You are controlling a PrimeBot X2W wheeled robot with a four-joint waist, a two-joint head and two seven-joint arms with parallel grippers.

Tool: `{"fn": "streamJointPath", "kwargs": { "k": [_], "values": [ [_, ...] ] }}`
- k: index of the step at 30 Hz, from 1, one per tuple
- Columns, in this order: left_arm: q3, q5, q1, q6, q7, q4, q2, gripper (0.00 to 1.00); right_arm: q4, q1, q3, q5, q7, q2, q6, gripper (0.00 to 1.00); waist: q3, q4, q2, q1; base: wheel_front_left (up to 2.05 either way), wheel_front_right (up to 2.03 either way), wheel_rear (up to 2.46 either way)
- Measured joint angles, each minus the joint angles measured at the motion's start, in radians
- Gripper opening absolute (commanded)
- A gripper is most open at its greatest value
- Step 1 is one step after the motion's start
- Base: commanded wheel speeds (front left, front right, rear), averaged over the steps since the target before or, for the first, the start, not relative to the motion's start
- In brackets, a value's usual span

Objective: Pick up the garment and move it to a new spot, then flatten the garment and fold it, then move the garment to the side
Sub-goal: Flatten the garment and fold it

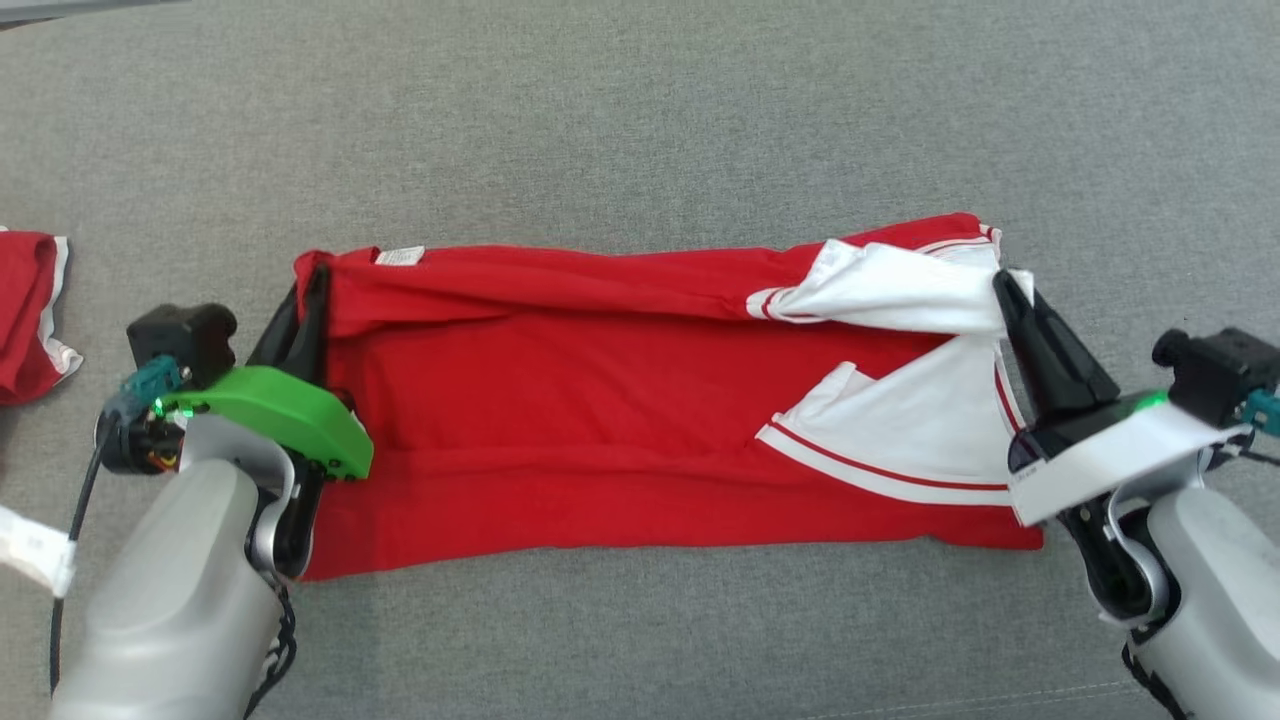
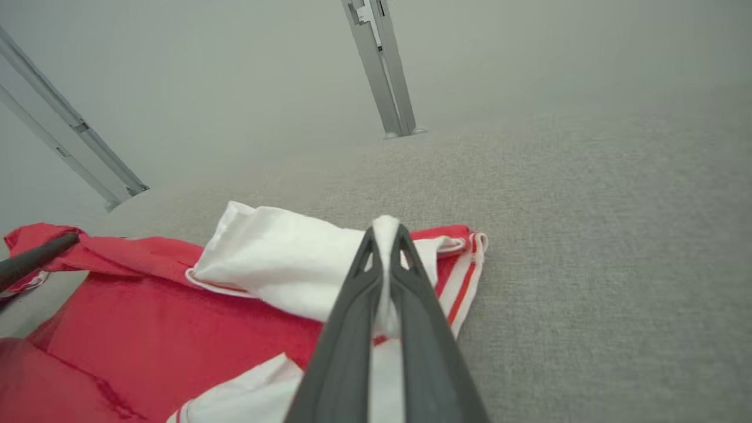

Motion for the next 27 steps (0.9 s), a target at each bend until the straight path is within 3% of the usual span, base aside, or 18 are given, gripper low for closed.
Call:
{"fn": "streamJointPath", "kwargs": {
  "k": [9, 10, 11, 12, 18, 27],
  "values": [
    [0.03, -0.058, 0.217, 0.088, 0.043, -0.206, 0.049, 0.0, -0.017, 0.161, -0.067, -0.006, 0.0, 0.062, 0.0, 0.0, -0.024, 0.002, 0.0, 0.0, 0.0, 0.0, 0.0],
    [0.031, -0.062, 0.237, 0.098, 0.046, -0.221, 0.051, 0.21, -0.016, 0.174, -0.068, -0.01, 0.0, 0.066, 0.0, 0.28, -0.028, 0.001, 0.0, 0.0, 0.0, 0.0, 0.0],
    [0.032, -0.063, 0.252, 0.106, 0.049, -0.235, 0.053, 1.0, -0.016, 0.185, -0.071, -0.014, 0.0, 0.069, 0.0, 0.49, -0.031, 0.001, 0.0, 0.0, 0.0, 0.0, 0.0],
    [0.034, -0.068, 0.266, 0.115, 0.053, -0.249, 0.055, 1.0, -0.016, 0.198, -0.076, -0.014, 0.0, 0.075, 0.0, 1.0, -0.034, 0.0, 0.0, 0.0, 0.0, 0.0, 0.0],
    [0.068, -0.036, 0.336, 0.2, 0.014, -0.353, 0.073, 1.0, -0.075, 0.252, -0.123, -0.081, 0.0, 0.101, 0.0, 1.0, -0.053, -0.006, 0.0, 0.0, 0.0, 0.0, 0.0],
    [0.128, 0.147, 0.428, 0.345, -0.003, -0.587, 0.091, 1.0, -0.222, 0.305, -0.272, -0.238, 0.002, 0.155, 0.0, 1.0, -0.09, -0.012, 0.0, 0.0, 0.0, 0.0, 0.0]
  ]
}}
